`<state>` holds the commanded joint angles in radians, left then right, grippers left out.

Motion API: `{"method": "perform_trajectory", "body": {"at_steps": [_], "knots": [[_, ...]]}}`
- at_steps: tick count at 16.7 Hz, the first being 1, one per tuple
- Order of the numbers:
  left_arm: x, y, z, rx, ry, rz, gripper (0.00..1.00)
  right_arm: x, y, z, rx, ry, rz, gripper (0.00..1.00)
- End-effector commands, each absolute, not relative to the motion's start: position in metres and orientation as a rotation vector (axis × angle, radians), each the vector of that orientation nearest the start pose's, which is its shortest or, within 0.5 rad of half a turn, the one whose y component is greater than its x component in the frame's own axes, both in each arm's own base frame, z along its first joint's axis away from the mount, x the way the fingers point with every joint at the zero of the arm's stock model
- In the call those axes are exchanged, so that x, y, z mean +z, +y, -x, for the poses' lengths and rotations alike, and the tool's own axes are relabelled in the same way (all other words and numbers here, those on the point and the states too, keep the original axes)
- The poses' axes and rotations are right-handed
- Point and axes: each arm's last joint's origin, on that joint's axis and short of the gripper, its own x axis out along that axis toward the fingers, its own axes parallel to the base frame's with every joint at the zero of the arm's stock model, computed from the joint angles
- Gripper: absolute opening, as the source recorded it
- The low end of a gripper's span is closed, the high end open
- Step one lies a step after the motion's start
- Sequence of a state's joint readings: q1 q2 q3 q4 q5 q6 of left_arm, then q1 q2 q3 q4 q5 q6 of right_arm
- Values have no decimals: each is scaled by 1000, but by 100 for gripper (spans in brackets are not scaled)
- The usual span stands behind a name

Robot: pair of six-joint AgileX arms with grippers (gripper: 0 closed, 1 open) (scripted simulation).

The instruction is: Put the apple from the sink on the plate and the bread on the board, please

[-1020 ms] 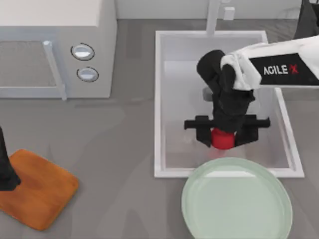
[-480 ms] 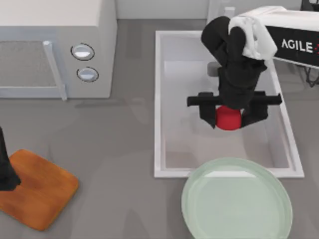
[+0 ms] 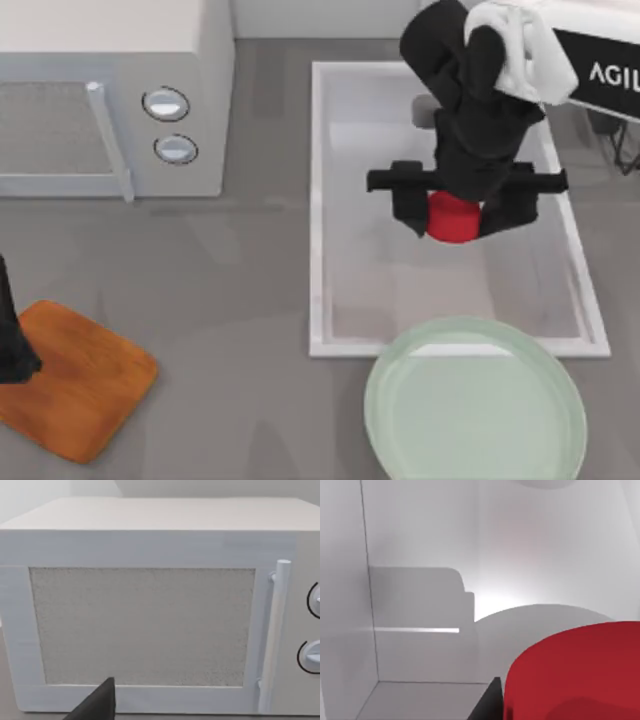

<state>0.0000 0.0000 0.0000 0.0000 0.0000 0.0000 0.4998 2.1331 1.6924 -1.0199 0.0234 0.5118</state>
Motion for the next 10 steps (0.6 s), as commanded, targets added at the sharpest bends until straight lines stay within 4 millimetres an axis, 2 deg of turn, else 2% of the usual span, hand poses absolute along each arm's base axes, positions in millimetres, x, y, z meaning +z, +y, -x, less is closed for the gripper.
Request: {"method": "perform_trajectory", "body": {"at_steps": [5,10], "knots": [[160,-1,-106,0,0,0,100,204,214,-330,34,1472,-36,0],[160,-1,-106,0,0,0,100,222,214,-281,25,1511,-29,0]]}}
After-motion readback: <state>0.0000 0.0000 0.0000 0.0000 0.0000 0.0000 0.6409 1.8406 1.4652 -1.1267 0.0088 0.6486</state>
